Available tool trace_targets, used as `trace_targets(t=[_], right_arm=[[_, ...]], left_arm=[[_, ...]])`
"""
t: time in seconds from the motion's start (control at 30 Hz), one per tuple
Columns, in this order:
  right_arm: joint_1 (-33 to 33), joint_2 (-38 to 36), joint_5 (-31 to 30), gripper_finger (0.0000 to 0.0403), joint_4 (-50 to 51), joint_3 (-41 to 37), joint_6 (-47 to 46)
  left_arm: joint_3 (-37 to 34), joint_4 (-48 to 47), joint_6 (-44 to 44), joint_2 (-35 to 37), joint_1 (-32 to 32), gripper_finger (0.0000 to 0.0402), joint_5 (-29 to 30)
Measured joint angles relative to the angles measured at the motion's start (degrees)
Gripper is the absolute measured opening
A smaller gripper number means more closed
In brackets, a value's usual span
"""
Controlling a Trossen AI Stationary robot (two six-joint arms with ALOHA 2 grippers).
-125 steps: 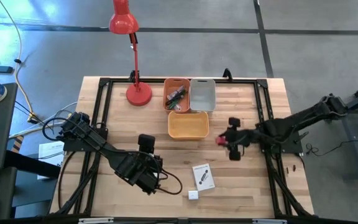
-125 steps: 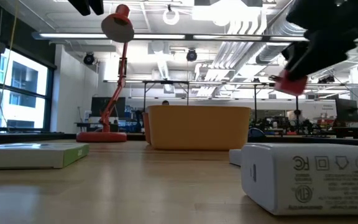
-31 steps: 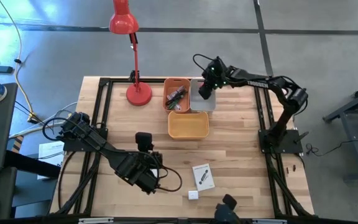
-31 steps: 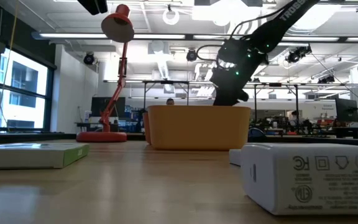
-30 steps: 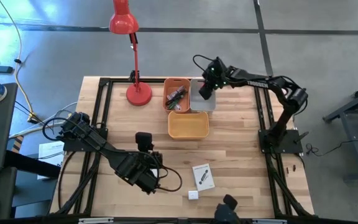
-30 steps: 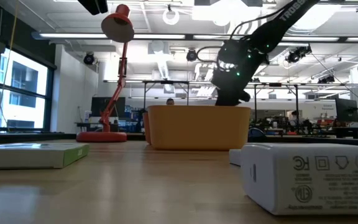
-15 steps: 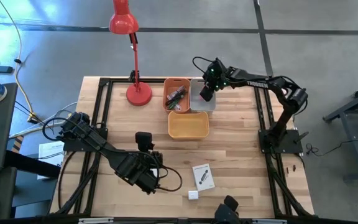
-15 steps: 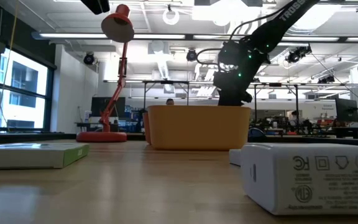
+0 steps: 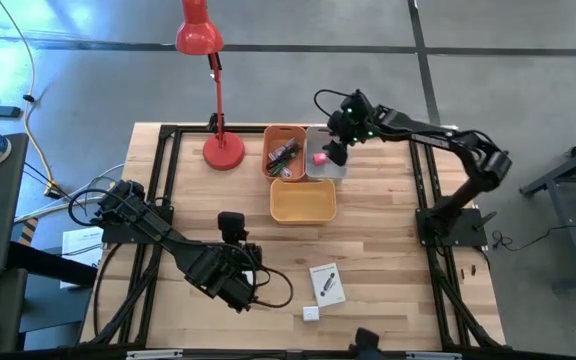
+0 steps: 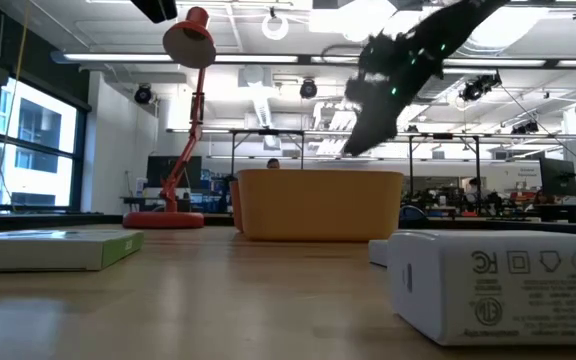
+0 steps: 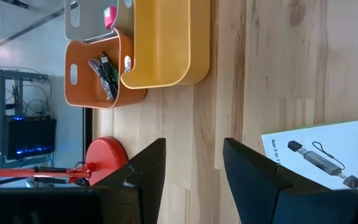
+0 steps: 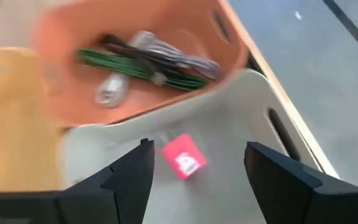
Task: Pick and place items into bin
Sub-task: Put the white charger adapter into the gray bin
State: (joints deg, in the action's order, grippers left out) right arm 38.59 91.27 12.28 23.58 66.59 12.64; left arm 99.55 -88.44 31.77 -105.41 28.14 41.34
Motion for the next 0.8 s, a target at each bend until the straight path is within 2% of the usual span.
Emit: trace_targets(t=[0.2,0.4,0.47,0.6,0.7,0.8], right_arm=[[-4.7,-8.5,9.3,0.0238,11.1,0.0,1.7],[-15.0,-16.1,10.2,0.0238,23.8,0.0,2.5],[-18.9,-18.4,10.2,0.0238,25.9,0.0,1.1],[-27.1,-22.8,10.1,0.0236,26.7,0.0,-3.3],[-33.5,-25.3,8.7,0.0237,26.2,0.0,-6.8],[-40.0,-26.5,3.8,0.0238,25.8,0.0,-10.1]], left_arm=[[0.0,0.6,0.1,0.0,0.0,0.0150,1.4],[0.0,7.6,-2.3,0.0,0.0,0.0150,3.6],[0.0,12.8,-7.4,0.0,0.0,0.0150,1.7],[0.0,22.5,-19.0,-0.6,0.0,0.0150,-6.4],[-0.3,24.7,-22.5,-1.6,0.0,0.0150,-9.5],[-1.9,28.5,-24.0,-2.0,-0.9,0.0150,-11.8]])
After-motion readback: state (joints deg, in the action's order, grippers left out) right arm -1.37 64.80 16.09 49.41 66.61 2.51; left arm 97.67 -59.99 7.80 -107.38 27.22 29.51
